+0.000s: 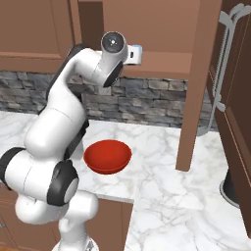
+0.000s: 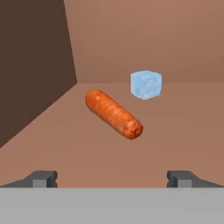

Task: Pick the carrot from the cabinet and place it in the bowl. Then pick the bowl and place it in the sink. Then turn on the sink facuet.

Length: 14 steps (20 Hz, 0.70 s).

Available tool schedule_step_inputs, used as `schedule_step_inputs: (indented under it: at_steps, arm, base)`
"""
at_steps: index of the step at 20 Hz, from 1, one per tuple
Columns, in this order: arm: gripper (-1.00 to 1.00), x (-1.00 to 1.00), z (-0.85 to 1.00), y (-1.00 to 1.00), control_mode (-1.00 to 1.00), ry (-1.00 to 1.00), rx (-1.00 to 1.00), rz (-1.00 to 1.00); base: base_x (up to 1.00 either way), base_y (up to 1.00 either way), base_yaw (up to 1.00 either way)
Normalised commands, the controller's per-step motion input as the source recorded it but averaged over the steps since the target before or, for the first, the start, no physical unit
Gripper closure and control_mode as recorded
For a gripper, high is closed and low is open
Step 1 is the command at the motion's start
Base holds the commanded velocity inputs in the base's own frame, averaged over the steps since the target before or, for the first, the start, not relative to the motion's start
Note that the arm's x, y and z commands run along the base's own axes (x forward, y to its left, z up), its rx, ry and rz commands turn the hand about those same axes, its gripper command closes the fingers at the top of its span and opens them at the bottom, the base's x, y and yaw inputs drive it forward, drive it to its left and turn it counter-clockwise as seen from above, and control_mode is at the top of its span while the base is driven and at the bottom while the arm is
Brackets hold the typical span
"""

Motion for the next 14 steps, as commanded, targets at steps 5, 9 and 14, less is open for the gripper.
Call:
schedule_step_inputs:
  at_steps: [5, 9, 14]
  arm:
    - [-1.0, 0.4, -0.06, 0.0, -1.0, 0.0, 0.0, 0.09]
    - [-1.0, 0.47, -0.23, 0.0, -1.0, 0.0, -0.03, 0.09]
    - [-1.0, 0.46, -0.21, 0.0, -1.0, 0.0, -0.02, 0.08]
  base:
    - [0.0, 0.0, 0.0]
    - [0.0, 0.0, 0.0]
    - [0.0, 0.0, 0.0]
